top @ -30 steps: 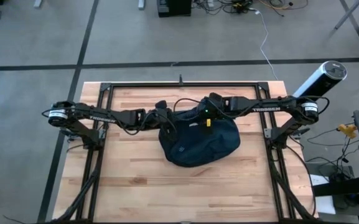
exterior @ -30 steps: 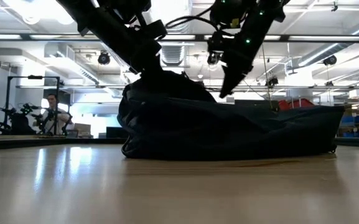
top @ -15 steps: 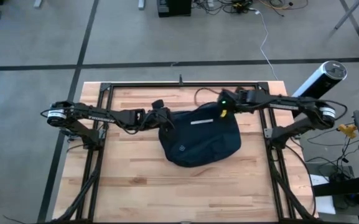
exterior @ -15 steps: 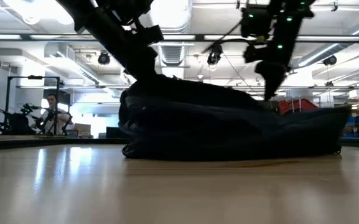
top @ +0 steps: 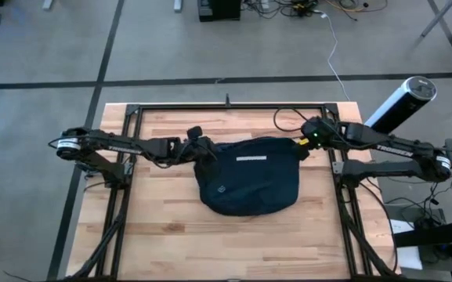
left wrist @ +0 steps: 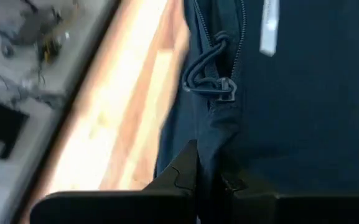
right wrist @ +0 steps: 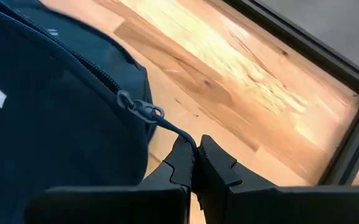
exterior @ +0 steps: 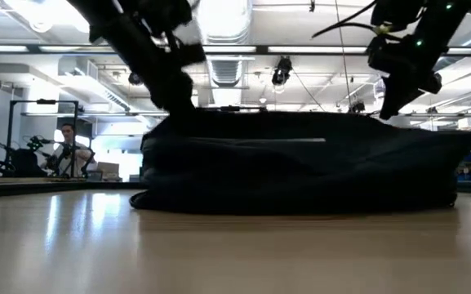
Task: Unpack backpack
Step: Open the black backpack
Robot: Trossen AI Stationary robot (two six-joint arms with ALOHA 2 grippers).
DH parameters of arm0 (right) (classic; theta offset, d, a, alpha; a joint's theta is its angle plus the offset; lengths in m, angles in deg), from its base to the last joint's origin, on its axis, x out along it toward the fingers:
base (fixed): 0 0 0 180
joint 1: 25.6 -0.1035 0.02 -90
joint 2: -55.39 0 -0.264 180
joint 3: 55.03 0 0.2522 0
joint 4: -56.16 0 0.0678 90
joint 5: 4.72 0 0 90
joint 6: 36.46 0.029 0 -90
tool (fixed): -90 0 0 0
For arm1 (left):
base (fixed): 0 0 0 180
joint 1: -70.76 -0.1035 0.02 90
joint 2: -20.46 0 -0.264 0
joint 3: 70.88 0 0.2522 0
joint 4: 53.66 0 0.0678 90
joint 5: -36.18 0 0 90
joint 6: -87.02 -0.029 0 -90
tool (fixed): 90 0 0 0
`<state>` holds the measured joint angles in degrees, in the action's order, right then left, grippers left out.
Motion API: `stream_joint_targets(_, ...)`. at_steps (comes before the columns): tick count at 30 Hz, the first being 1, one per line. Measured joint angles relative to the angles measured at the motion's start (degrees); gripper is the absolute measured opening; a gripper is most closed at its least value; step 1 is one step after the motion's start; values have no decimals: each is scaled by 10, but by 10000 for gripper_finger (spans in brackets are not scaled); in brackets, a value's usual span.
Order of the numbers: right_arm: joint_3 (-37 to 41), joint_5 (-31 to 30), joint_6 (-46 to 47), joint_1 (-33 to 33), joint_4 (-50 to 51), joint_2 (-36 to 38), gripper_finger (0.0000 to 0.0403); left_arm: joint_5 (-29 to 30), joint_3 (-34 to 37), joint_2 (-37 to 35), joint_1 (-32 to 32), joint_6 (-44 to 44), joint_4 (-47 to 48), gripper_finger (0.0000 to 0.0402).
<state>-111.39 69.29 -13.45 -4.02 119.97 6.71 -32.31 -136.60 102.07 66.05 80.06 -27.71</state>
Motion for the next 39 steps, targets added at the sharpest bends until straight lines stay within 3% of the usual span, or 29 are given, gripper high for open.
stream_joint_targets(5, 9, 13, -10, -9, -66, -7, 0, -85, -31, -69, -18, -72, 24, 0)
stream_joint_targets(13, 13, 35, -62, -15, -163, -71, 0, -183, -61, -111, -67, -80, 132, 40)
stream_joint_targets(19, 13, 42, -98, -15, -187, -108, 0, -162, -60, -113, -71, -84, 189, 114)
stream_joint_targets(24, 13, 78, -143, -16, -249, -122, 0, -164, -68, -108, -78, -92, 98, 174)
stream_joint_targets(28, 13, 110, -168, -18, -292, -121, 0, -216, -68, -61, -93, -101, -28, 197)
stream_joint_targets(32, 13, 130, -171, -25, -303, -114, 0, -288, -91, 36, -111, -105, -87, 196)
stream_joint_targets(35, 13, 131, -170, -30, -304, -114, 0, -324, -135, 120, -113, -131, -99, 186)
stream_joint_targets(39, 13, 134, -160, -30, -305, -114, 0, -330, -219, 207, -113, -158, -84, 172)
